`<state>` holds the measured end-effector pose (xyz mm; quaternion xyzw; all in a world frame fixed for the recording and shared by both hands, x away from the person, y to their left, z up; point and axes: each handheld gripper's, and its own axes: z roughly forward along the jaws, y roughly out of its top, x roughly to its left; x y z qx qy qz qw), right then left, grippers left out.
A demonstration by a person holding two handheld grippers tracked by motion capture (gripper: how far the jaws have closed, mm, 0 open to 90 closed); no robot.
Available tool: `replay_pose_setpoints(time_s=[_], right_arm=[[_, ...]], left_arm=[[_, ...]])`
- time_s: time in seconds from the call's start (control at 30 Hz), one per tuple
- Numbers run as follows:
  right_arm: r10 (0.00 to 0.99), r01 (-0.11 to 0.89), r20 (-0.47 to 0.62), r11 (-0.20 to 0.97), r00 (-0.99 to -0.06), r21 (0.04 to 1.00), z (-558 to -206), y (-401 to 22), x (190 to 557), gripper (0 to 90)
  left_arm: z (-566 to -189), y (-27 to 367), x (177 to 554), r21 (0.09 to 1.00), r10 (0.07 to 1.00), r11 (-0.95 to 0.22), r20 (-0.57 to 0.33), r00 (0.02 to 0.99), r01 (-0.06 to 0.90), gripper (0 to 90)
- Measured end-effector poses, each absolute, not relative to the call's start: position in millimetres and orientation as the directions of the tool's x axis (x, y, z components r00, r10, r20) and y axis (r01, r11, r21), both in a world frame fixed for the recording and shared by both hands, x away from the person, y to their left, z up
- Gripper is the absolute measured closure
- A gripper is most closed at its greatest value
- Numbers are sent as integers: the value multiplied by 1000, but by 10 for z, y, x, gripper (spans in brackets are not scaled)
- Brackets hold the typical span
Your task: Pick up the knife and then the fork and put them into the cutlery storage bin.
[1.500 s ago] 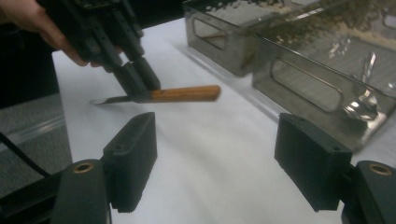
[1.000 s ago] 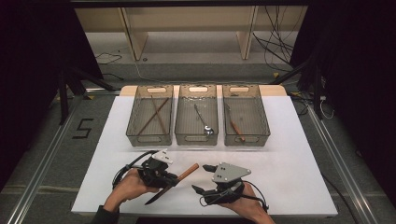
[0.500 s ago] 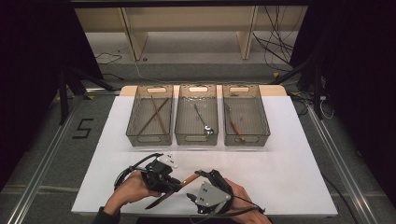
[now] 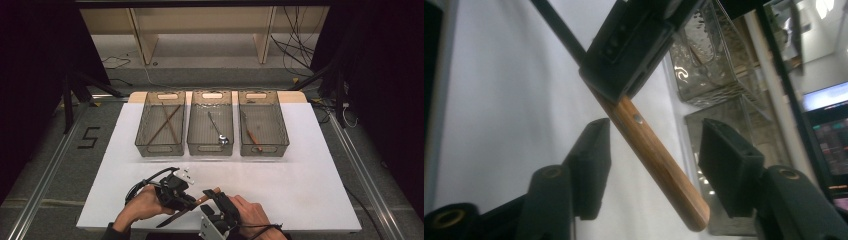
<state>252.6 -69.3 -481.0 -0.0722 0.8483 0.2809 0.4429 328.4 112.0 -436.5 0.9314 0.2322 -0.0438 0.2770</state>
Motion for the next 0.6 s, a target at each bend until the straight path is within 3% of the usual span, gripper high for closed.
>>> replay_pose_setpoints(time_s=[0.27, 0.6], right_arm=[[36, -429, -878, 863, -477, 268, -4929, -621, 2471, 611], [-30, -471, -913, 863, -406, 180, -5008, -607, 2422, 717]], left_arm=[[-4348, 1084, 3253, 497, 395, -741, -222, 892, 452, 767], [-4339, 1078, 3245, 491, 395, -742, -228, 890, 456, 767]])
